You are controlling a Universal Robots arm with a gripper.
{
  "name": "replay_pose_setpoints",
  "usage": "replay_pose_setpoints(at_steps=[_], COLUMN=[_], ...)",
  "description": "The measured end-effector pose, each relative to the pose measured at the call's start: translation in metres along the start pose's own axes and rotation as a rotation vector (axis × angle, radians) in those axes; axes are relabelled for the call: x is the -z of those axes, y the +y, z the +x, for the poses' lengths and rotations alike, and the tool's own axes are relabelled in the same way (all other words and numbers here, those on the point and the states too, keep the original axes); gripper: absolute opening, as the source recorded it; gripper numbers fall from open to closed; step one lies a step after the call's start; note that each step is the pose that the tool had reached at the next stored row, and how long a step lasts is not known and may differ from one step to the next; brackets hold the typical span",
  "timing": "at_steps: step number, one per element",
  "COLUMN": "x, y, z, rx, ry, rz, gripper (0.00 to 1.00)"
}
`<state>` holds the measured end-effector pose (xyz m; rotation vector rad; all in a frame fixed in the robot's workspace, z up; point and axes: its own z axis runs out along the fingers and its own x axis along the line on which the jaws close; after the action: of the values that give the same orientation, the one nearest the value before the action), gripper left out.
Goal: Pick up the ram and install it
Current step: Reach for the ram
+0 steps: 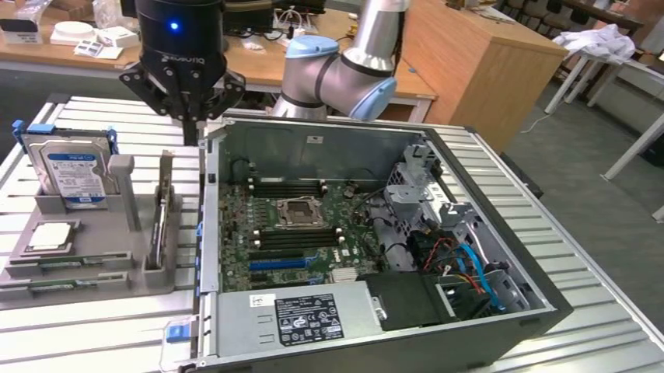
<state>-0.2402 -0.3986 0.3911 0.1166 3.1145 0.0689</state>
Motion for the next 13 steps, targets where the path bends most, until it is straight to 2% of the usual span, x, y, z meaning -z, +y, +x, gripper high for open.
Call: replay_pose_setpoints(at_steps=[12, 13], x=[-0.0004, -0.0005], y=[-0.0016, -0.0020], z=[0.024, 0.028], rx=[0.000, 0.000], ry=[0.0008, 0.0008], rz=[0.0001, 0.0000], gripper=[0.10, 0.10])
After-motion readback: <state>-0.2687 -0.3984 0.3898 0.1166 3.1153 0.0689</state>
